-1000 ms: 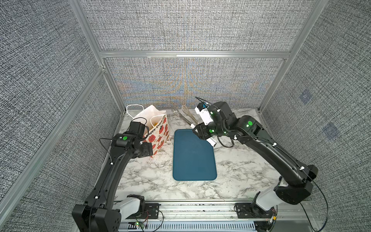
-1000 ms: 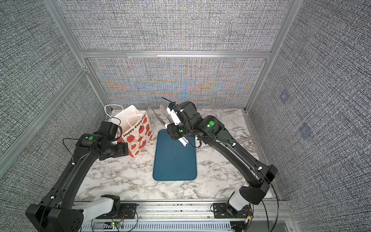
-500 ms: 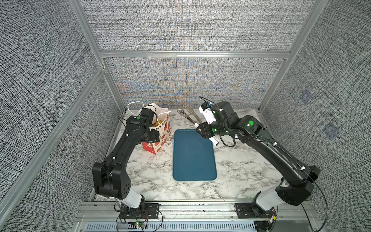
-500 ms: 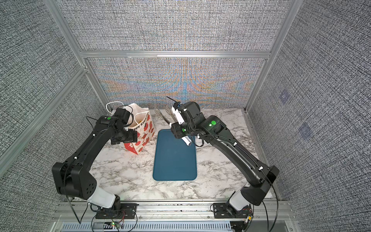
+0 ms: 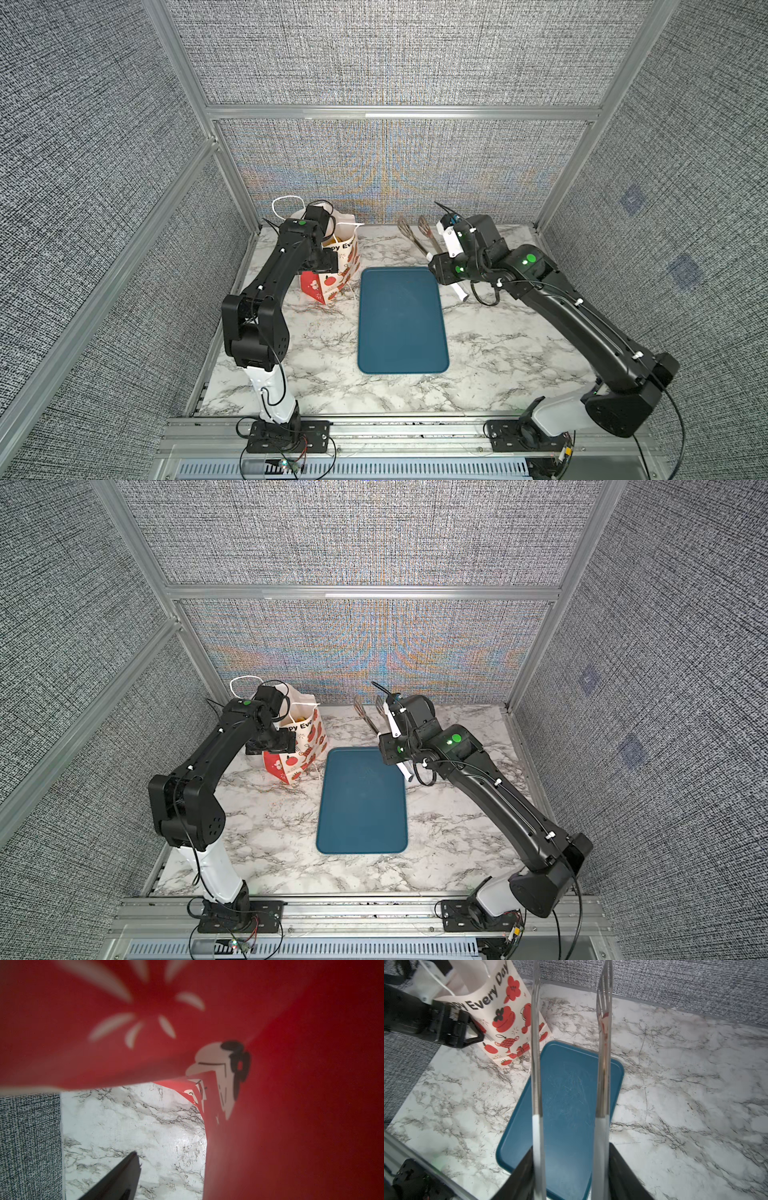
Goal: Pack bread into a paper bag
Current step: Move the paper bag to the center of the board, then place the clamp at the center of the board.
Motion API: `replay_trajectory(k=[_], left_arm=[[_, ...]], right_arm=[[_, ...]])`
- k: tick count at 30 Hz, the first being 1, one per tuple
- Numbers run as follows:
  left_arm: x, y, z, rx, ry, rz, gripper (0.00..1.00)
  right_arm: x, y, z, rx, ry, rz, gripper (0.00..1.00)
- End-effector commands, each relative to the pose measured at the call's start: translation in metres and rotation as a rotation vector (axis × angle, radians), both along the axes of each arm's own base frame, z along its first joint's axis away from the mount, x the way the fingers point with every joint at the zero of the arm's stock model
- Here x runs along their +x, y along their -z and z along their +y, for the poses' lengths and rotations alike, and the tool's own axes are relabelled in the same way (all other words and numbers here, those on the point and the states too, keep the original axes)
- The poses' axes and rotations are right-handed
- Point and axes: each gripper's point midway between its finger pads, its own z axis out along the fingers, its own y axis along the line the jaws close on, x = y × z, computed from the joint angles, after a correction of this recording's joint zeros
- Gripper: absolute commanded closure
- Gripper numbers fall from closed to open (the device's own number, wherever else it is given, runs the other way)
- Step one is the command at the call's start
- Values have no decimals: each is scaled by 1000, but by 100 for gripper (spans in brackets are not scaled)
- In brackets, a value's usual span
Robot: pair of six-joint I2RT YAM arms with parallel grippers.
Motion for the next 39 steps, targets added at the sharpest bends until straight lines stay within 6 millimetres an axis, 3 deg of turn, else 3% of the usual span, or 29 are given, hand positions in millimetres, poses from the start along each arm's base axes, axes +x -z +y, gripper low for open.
replay_trajectory(k=[1,9,15,24,34,39], left_arm=[[-7,-8,3,8,4,16,8],[-29,-41,11,41,0,-10,7],[-51,-50,13,56,-1,-4,7],[-83,-77,21,44,-45,-96,7],[-112,-108,31,11,-83,-216,7],[-123,-118,38,35,-81,-229,7]], right_arm=[[14,3,-17,15,95,-48,49],[25,49,-52,-24,220,-20,49],[39,84,-82,-66,329,20,49],[73,135,-125,-120,441,77,49],[106,211,-168,-101,549,206,50],[124,234,-183,-83,585,250,50]])
